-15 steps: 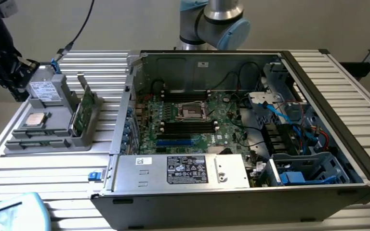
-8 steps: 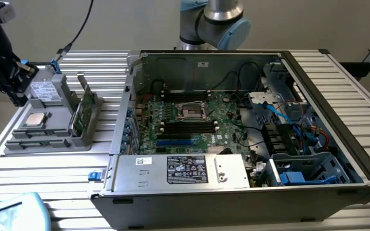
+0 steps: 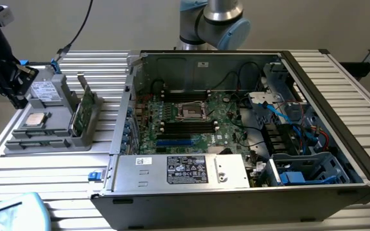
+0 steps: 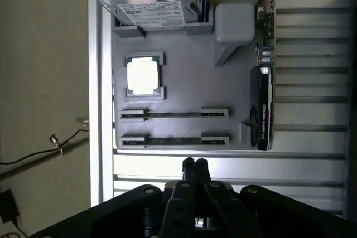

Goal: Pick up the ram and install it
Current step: 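Reach for the ram, then pick up the ram and move it above insertion slot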

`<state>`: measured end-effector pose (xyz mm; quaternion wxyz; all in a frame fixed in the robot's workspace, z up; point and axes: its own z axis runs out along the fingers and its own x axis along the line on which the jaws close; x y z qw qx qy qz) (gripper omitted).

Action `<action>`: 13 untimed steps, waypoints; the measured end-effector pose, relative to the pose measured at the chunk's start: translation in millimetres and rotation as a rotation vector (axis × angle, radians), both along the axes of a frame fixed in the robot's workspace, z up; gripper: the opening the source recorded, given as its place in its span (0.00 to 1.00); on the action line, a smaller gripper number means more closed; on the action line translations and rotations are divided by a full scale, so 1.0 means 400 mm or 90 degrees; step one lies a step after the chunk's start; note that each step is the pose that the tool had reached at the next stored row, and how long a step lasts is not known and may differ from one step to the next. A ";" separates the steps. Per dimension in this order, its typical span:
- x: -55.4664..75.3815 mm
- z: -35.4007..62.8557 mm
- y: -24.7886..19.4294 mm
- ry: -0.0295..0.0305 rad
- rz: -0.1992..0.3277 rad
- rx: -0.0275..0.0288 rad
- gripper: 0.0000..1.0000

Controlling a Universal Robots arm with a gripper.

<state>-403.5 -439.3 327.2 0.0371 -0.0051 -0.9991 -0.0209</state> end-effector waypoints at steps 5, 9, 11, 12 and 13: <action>0.000 0.000 0.000 -0.0001 0.000 0.0000 0.11; 0.000 0.000 0.000 -0.0001 0.000 0.0000 0.11; 0.000 0.000 0.000 -0.0001 0.000 0.0000 0.11; 0.000 0.000 0.000 -0.0001 0.000 0.0000 0.11; 0.000 0.000 0.000 -0.0001 0.000 0.0001 0.11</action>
